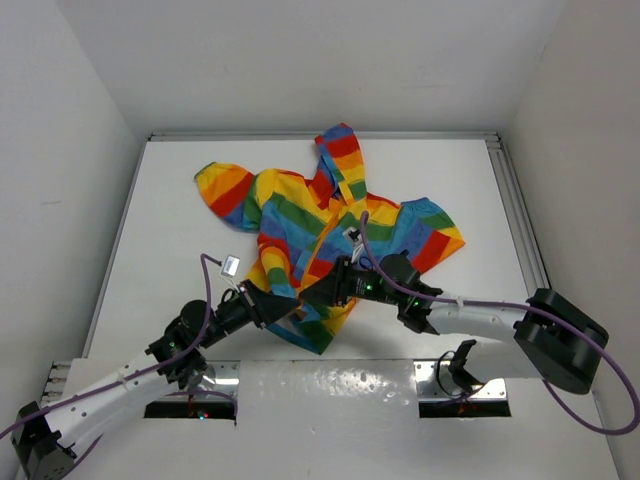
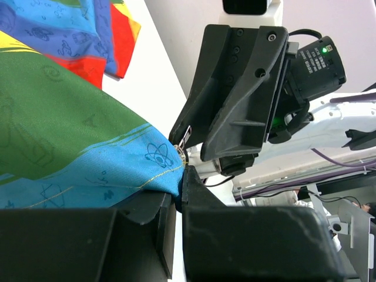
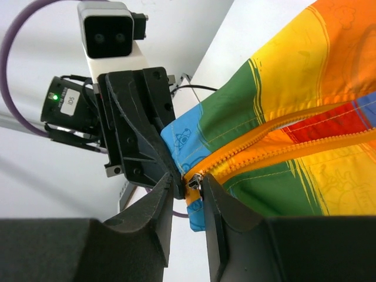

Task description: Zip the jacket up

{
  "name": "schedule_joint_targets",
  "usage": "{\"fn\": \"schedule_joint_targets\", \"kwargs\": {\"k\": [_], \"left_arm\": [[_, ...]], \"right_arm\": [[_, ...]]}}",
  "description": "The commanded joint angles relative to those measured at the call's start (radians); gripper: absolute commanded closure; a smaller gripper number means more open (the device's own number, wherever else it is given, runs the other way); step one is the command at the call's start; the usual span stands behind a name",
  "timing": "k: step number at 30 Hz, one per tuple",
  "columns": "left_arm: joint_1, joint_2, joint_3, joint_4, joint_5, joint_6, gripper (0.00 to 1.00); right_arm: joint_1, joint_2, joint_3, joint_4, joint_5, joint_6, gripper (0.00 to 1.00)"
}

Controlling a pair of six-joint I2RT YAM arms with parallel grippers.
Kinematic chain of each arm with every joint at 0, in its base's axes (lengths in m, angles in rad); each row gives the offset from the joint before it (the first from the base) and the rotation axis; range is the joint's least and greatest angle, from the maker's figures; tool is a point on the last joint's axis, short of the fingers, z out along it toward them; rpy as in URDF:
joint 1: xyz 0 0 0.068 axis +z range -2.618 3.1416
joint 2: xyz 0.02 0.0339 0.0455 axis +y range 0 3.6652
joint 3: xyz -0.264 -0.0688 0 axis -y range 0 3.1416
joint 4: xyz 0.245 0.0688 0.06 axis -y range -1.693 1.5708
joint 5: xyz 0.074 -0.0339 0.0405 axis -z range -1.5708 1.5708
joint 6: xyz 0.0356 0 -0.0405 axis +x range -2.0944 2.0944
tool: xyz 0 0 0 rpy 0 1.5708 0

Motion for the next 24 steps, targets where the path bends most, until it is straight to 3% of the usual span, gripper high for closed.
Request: {"fn": "schedule_joint_targets", "kwargs": {"k": [1,14,15,16,18,22,24], "left_arm": [[-0.004,-0.004,-0.273,0.045,-0.001,0.014,1.00],[-0.004,-0.007,-0.273,0.054,-0.007,0.011,1.00],[-0.004,-0.007,-0.272,0.059,-0.004,0.009,1.00],[-0.004,-0.007,-0.273,0.064,-0.002,0.008,1.00],[-0.004,-0.012,-0.275,0.051,-0.002,0.005,1.00],[-0.004,-0.033,-0.273,0.053,0.001,-0.006,1.00],[-0.004,-0.059,-0.273,0.058,0.004,-0.020,1.00]], "right_arm": [[0.018,0.002,0.049,0.007,0.024,-0.036,0.74],[0.074,0.013,0.093,-0.102,0.101,-0.091,0.79],[0.075,0.017,0.096,-0.111,0.116,-0.092,0.80],[0.078,0.017,0.106,-0.117,0.121,-0.097,0.91],[0.092,0.011,0.101,-0.125,0.161,-0.103,1.00],[0.109,-0.018,0.097,-0.154,0.244,-0.123,1.00],[0.139,-0.039,0.118,-0.253,0.318,-0.178,1.00]]}}
